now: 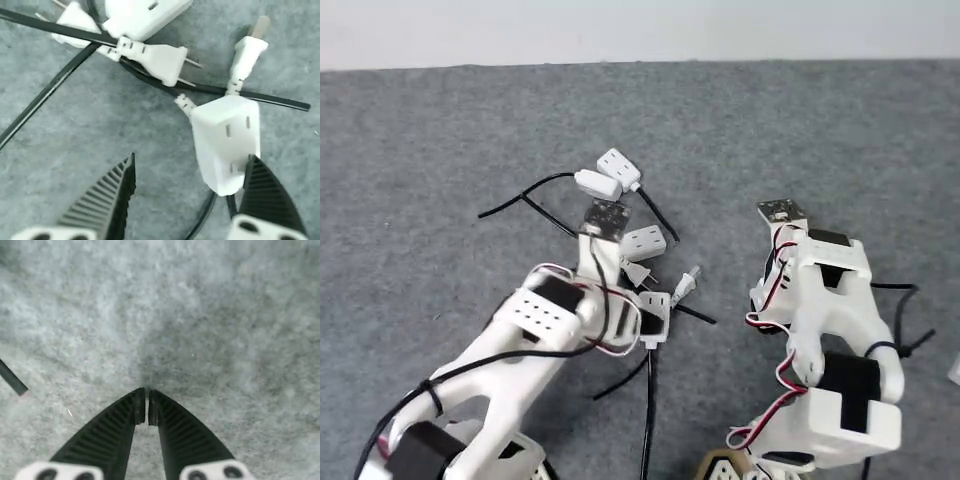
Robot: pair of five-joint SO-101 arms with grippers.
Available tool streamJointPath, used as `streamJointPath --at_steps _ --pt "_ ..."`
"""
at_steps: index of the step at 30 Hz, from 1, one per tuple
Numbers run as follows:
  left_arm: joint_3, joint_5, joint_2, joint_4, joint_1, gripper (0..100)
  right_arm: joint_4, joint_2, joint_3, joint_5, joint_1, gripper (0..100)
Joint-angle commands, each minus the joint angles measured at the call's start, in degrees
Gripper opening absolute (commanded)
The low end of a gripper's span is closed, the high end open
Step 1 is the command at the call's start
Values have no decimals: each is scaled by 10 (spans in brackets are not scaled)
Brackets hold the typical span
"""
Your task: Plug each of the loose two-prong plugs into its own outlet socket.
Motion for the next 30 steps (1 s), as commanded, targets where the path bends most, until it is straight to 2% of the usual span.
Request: streamJointPath --at_steps 1,7,18,22,26,30 --pt "3 8 21 -15 26 320 -7 -19 -2 9 -7 16" --pt "-5 42 6 -23 65 320 -7 -19 -2 9 -18 16" --pt "22 42 5 -24 65 312 -6 -19 -2 9 -15 16" --pt "30 36 0 -25 64 221 -6 -19 -2 9 -15 16" --pt "30 -33 0 -22 83 138 -6 -19 -2 9 -15 16" --pt "33 -65 0 -20 117 95 -6 -19 -2 9 -15 16"
